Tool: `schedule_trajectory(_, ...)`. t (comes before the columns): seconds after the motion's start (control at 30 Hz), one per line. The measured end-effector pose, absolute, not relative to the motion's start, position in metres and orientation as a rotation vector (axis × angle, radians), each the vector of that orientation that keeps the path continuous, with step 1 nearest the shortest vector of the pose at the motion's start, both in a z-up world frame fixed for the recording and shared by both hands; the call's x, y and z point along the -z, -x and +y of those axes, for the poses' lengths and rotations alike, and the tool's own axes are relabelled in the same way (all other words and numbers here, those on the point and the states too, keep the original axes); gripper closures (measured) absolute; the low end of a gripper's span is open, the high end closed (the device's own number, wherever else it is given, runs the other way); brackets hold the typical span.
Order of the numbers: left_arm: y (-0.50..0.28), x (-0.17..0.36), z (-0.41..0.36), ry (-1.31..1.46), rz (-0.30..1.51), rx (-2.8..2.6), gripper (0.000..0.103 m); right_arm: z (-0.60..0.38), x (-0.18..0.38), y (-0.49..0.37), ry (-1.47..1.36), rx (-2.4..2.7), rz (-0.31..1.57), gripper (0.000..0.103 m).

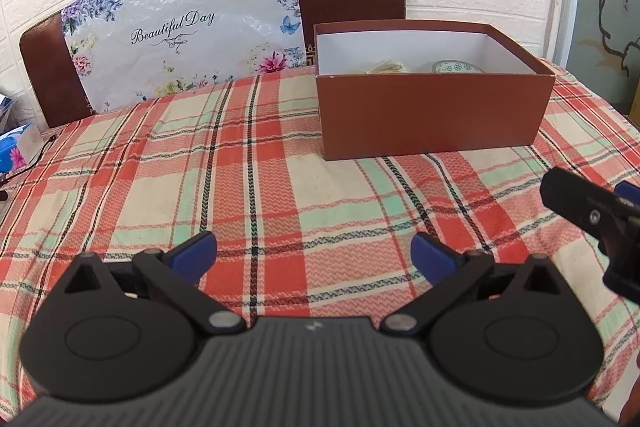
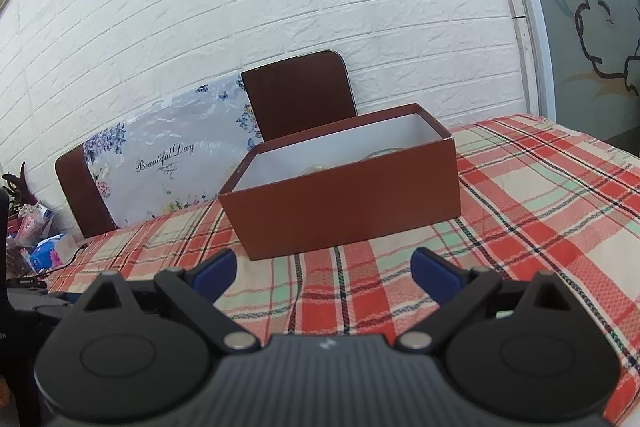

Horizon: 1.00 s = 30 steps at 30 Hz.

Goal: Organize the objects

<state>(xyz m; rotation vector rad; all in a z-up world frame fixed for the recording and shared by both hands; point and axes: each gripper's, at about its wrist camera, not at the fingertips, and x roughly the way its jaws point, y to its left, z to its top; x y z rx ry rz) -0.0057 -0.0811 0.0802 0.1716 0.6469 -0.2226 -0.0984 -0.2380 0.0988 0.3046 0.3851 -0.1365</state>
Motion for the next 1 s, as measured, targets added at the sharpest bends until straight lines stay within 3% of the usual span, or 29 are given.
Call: schedule_trajectory(1.0,0.008,-0.082,-0.098,-0.191,0.638,0.172,0.0,-0.249,-0.096,0.089,-0.329,0.126,0.422,0.006)
